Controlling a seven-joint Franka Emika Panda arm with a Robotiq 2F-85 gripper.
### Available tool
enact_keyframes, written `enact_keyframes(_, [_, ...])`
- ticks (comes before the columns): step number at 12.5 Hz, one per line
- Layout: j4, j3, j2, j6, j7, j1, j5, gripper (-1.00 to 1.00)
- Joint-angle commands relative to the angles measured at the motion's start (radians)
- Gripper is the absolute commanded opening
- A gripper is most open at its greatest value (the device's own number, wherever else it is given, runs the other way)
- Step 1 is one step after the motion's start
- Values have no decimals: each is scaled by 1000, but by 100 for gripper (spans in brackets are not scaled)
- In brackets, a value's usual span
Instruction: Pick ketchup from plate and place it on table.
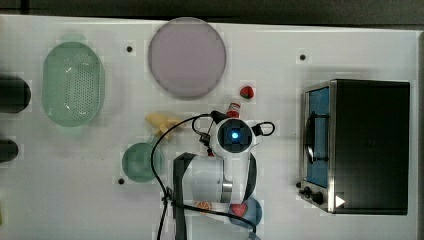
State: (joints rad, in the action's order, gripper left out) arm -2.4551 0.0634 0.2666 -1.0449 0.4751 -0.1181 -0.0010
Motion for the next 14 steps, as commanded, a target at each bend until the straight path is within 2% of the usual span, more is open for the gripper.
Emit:
enact_keyframes(1, [16, 1, -53, -31, -55, 4, 2, 98])
enact_keyframes(4, [45, 13, -118, 31, -77, 4, 3, 100])
enact_keyframes(6, [104, 22, -195, 166, -191, 4, 6, 100])
enact_keyframes(11, [349, 52, -382, 508, -414, 5, 7, 100])
enact_keyframes(14, [478, 54, -444, 781, -521, 5, 7, 100])
